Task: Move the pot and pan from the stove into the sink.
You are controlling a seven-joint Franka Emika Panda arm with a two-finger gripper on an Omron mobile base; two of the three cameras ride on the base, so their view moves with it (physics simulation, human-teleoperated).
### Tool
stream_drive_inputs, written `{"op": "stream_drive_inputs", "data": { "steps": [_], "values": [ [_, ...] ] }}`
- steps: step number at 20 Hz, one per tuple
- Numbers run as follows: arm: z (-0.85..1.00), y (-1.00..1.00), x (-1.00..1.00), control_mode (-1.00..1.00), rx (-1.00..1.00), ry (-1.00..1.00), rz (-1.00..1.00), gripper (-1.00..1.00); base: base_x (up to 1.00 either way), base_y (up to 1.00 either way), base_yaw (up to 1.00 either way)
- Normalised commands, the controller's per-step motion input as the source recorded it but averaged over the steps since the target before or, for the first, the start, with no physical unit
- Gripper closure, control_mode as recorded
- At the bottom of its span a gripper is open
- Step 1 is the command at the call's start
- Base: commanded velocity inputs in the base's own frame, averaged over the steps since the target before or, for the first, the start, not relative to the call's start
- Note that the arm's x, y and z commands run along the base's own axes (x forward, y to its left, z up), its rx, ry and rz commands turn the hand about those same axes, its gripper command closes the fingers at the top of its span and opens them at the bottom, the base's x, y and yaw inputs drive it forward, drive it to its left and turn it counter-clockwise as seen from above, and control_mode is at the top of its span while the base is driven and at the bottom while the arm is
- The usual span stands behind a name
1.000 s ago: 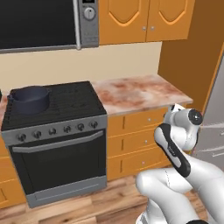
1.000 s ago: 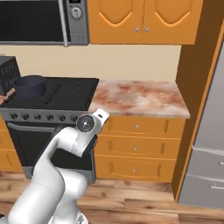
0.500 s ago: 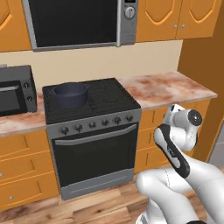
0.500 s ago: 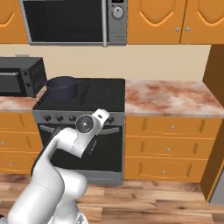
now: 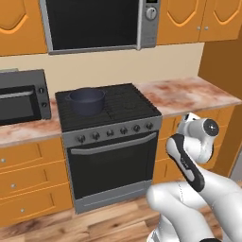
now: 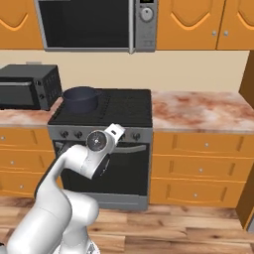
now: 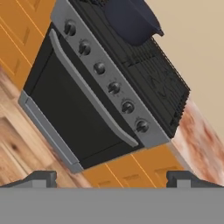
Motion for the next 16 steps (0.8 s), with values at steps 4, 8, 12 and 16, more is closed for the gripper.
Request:
{"op": "stream_drive_inputs", "data": {
  "steps": [4, 8, 12, 16],
  "values": [
    [0.00, 0.00, 0.00, 1.00, 0.00, 0.00, 0.00, -1.00, 0.07, 0.00, 0.22],
    [0.00, 0.00, 0.00, 1.00, 0.00, 0.00, 0.00, -1.00, 0.03, 0.00, 0.20],
    [0.00, 0.00, 0.00, 1.00, 0.00, 0.00, 0.00, -1.00, 0.00, 0.00, 0.00],
    [0.00, 0.00, 0.00, 1.00, 0.00, 0.00, 0.00, -1.00, 0.10, 0.00, 0.00]
  ]
}}
